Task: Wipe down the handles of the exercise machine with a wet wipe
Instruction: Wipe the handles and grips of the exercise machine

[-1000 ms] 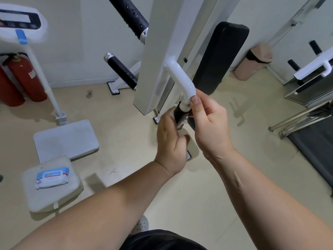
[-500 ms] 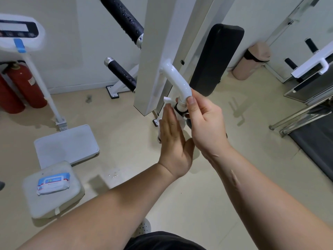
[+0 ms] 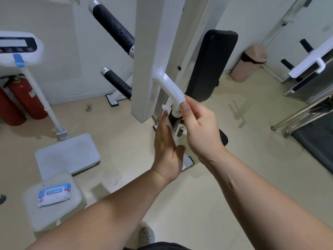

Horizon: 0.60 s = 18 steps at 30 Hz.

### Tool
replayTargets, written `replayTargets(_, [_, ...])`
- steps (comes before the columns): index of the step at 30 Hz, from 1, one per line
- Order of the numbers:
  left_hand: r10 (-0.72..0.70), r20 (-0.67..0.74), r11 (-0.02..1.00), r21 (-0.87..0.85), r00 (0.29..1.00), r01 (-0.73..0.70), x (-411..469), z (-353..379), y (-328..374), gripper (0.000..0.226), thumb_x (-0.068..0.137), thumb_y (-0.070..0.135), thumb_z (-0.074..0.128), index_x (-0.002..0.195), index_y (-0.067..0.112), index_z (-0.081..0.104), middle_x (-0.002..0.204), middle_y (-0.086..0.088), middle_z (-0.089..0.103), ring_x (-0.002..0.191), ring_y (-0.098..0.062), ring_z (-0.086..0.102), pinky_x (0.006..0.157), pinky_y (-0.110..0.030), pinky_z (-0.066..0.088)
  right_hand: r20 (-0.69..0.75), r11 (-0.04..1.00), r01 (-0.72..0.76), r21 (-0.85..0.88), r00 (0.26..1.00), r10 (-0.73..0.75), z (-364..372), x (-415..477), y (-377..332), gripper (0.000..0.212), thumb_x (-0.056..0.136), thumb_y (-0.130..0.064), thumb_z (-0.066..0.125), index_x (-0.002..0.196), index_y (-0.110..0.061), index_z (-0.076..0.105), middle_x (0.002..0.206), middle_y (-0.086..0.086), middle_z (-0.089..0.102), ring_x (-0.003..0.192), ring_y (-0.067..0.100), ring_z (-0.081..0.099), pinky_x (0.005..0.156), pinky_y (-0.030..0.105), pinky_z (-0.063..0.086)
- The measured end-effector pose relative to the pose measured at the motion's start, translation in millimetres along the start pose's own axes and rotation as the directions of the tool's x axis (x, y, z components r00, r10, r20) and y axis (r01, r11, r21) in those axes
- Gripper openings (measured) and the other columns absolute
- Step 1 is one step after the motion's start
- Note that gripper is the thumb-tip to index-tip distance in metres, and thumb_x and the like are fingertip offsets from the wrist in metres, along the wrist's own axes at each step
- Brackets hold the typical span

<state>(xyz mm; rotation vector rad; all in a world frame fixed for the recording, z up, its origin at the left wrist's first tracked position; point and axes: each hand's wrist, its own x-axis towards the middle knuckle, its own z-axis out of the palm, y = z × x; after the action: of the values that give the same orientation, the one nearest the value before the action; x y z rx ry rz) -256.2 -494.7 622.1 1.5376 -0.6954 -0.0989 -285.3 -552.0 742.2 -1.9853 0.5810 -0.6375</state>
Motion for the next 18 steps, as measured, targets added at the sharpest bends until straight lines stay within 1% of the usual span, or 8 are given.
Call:
replayTargets(2, [-0.046,0.060,0.999,-0.017,0.997,0.047,-20,1,-37,0.079,0.098,0.042,0.047,0.158,0.038,-0.004,0.165,0.018,0.002,0.151,0.005,-0.001,0.127,-0.030,0.010,0.022,1.000,-0.016,0.009,1.000,0.016,-2,-1,2,0.031,0.106,-0.034,0.049,0.132,-0.031,0.066,0.102,-0.019,0.074,0.104,0.006,0.068,0.094,0.038,0.056])
replayTargets(4, [-0.236,0.085,0.968,-0.071,0.968,0.242,-22,0,-41,0.099,0.079,0.013,0.049,0.149,0.060,-0.002,0.163,0.024,0.005,0.154,-0.003,0.005,0.127,-0.045,0.016,0.039,0.999,-0.027,0.025,0.999,0.026,-2,-2,2,0.030,0.106,-0.035,0.049,0.131,-0.034,0.066,0.105,-0.015,0.075,0.106,0.007,0.068,0.095,0.038,0.055])
replayTargets(5, [-0.314,0.085,0.942,-0.100,0.946,0.321,-18,2,-34,0.100,0.071,0.010,0.045,0.147,0.063,0.006,0.162,0.022,0.013,0.153,-0.007,0.011,0.124,-0.049,0.020,0.042,0.999,-0.032,0.029,0.999,0.031,-1,-1,2,0.030,0.106,-0.036,0.049,0.130,-0.036,0.066,0.103,-0.012,0.076,0.102,0.007,0.068,0.092,0.037,0.055])
replayTargets(7, [-0.364,0.075,0.912,-0.174,0.928,0.372,-6,-2,-14,0.089,0.067,0.017,0.041,0.148,0.049,0.023,0.157,0.014,0.029,0.146,-0.014,0.024,0.118,-0.055,0.029,0.038,0.999,-0.032,0.038,0.999,0.031,-1,-1,2,0.029,0.105,-0.040,0.048,0.128,-0.039,0.066,0.094,-0.002,0.073,0.088,0.010,0.065,0.082,0.038,0.052])
replayTargets(10, [-0.189,0.044,0.953,-0.233,0.981,0.194,5,-1,15,0.081,0.077,0.019,0.042,0.156,0.025,0.023,0.163,-0.004,0.028,0.150,-0.026,0.026,0.120,-0.059,0.028,0.031,0.997,-0.035,0.066,0.999,0.034,-1,0,1,0.029,0.104,-0.037,0.049,0.127,-0.038,0.067,0.089,-0.013,0.071,0.086,0.010,0.064,0.077,0.033,0.047])
replayTargets(13, [0.013,-0.003,1.000,0.016,1.000,-0.013,-1,4,18,0.077,0.092,0.024,0.043,0.157,0.015,0.005,0.164,-0.025,0.015,0.151,-0.036,0.015,0.124,-0.047,0.017,0.029,0.997,-0.038,0.073,0.999,0.036,0,-1,1,0.030,0.102,-0.039,0.049,0.126,-0.036,0.068,0.088,-0.015,0.070,0.085,0.013,0.064,0.073,0.032,0.046])
replayTargets(16, [0.056,0.097,0.992,0.106,0.994,-0.066,-12,-2,-13,0.094,0.087,0.018,0.050,0.158,0.007,-0.010,0.168,-0.018,-0.002,0.157,-0.030,0.000,0.125,-0.056,0.013,0.039,0.996,-0.043,0.080,0.998,0.040,1,-3,3,0.031,0.102,-0.044,0.046,0.126,-0.043,0.065,0.099,-0.005,0.071,0.095,0.018,0.066,0.083,0.037,0.051])
replayTargets(18, [-0.007,0.163,0.993,0.115,0.987,-0.012,-19,-8,-26,0.097,0.084,0.019,0.048,0.158,0.010,-0.014,0.169,-0.008,-0.012,0.157,-0.024,-0.007,0.125,-0.057,0.013,0.056,0.993,-0.049,0.103,0.997,0.043,1,-6,6,0.033,0.103,-0.044,0.043,0.130,-0.045,0.062,0.110,-0.003,0.071,0.109,0.021,0.066,0.097,0.043,0.052])
